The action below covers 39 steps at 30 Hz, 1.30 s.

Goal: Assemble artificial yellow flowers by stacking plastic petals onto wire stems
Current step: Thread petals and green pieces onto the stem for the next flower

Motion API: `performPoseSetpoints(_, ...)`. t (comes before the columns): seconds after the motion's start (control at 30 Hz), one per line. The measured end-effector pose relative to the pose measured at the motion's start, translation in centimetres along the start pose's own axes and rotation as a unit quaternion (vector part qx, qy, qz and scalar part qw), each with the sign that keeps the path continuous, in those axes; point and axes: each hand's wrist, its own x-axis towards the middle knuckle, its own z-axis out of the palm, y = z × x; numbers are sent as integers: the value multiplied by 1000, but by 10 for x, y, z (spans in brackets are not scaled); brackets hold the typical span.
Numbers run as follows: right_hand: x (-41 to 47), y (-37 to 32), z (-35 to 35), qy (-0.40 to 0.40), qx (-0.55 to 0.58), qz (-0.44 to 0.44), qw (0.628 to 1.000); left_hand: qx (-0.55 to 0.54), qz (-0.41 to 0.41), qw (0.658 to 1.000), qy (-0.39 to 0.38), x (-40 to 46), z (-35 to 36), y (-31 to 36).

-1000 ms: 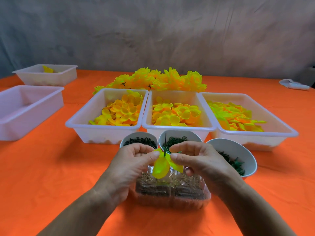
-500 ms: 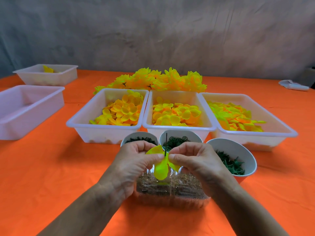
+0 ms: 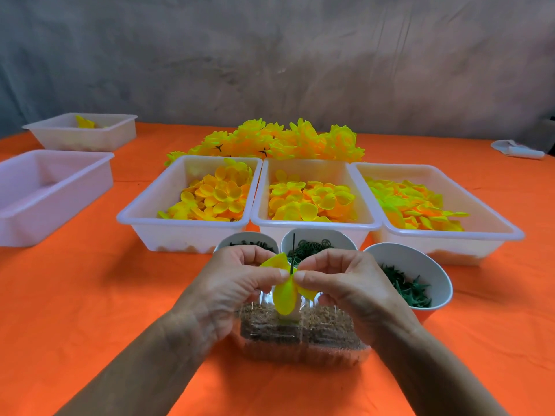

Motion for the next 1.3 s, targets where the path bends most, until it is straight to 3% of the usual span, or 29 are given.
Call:
performPoseSetpoints(0.3, 3, -4, -1, -13, 10, 17, 1000, 16, 12, 998, -54, 1, -4, 6)
performPoseSetpoints(0.63, 6, -1, -5, 5, -13, 34, 999, 12, -27, 999, -12, 5, -4, 4)
performPoseSetpoints(0.8, 7, 0, -8, 18, -69, -14, 997, 52, 123, 990, 36, -1, -5, 6)
performPoseSetpoints(0.9, 14, -2, -12, 28, -86, -52, 995, 130, 202, 970, 30, -6, -7, 9)
performPoseSetpoints(1.13, 77, 5, -28, 154, -180, -98, 966, 182, 261, 948, 18, -2, 2, 5)
performPoseSetpoints(1.3, 129, 12, -49, 222, -265, -70, 936, 177, 240, 954, -8, 2, 0, 6)
